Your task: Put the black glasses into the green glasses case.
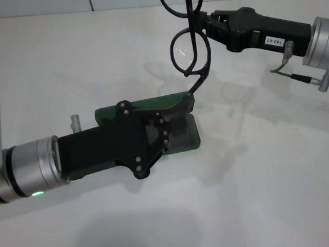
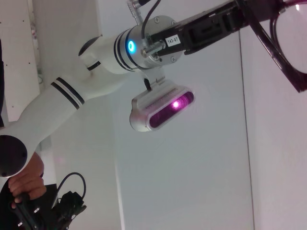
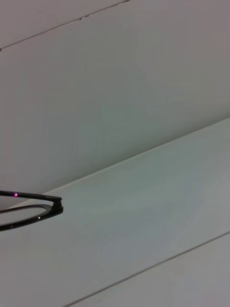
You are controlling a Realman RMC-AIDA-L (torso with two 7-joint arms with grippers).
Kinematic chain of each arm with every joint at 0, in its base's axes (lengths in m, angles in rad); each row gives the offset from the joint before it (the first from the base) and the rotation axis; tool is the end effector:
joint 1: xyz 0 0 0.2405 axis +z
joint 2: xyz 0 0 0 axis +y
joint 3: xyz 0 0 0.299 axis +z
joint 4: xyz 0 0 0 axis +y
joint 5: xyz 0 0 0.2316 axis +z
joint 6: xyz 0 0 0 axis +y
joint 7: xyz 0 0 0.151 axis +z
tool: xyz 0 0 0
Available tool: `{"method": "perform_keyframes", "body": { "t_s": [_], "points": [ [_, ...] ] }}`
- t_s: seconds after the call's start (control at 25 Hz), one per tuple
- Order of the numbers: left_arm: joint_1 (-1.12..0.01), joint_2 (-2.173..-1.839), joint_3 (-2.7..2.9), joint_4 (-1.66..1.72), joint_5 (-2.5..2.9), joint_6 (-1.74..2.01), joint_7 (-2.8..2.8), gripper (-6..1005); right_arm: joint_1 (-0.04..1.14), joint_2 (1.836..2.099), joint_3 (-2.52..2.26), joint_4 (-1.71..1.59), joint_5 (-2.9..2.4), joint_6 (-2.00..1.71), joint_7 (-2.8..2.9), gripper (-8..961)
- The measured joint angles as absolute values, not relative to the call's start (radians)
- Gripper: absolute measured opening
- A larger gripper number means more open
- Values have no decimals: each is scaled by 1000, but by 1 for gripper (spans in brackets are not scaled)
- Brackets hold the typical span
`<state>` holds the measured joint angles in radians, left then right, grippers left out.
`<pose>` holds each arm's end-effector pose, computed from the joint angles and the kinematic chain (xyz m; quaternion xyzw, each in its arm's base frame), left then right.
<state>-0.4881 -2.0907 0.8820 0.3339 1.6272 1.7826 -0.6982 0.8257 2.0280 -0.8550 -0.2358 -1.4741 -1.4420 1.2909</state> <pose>-0.2774 0.3037 -0.0702 -0.9030 0.0113 -0.4138 0.1151 0.1967 0.4384 -0.0558 -0.8800 0.2147 0.4114 0.1009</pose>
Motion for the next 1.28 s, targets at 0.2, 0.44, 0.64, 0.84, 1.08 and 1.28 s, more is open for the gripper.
{"method": "perform_keyframes", "body": {
  "t_s": [0.2,0.44,0.64,0.84,1.08,1.28],
  "points": [
    [-489,-2090,882,338,1615,1781,-698,-2,822,2028,-875,-235,-1475,-1439,1290,83],
    [-507,-2088,882,341,1615,1781,-698,-1,826,2028,-917,-222,-1473,-1437,1291,84],
    [-520,-2087,882,342,1615,1781,-698,-1,827,2028,-962,-222,-1472,-1443,1291,85],
    [-522,-2086,882,342,1606,1781,-698,-1,826,2028,-1011,-229,-1472,-1450,1291,85],
    [-522,-2086,882,342,1606,1775,-699,-1,815,2028,-1024,-239,-1477,-1479,1287,86],
    [-524,-2086,882,343,1603,1773,-702,-1,811,2028,-1040,-245,-1480,-1510,1286,87]
  ]
}}
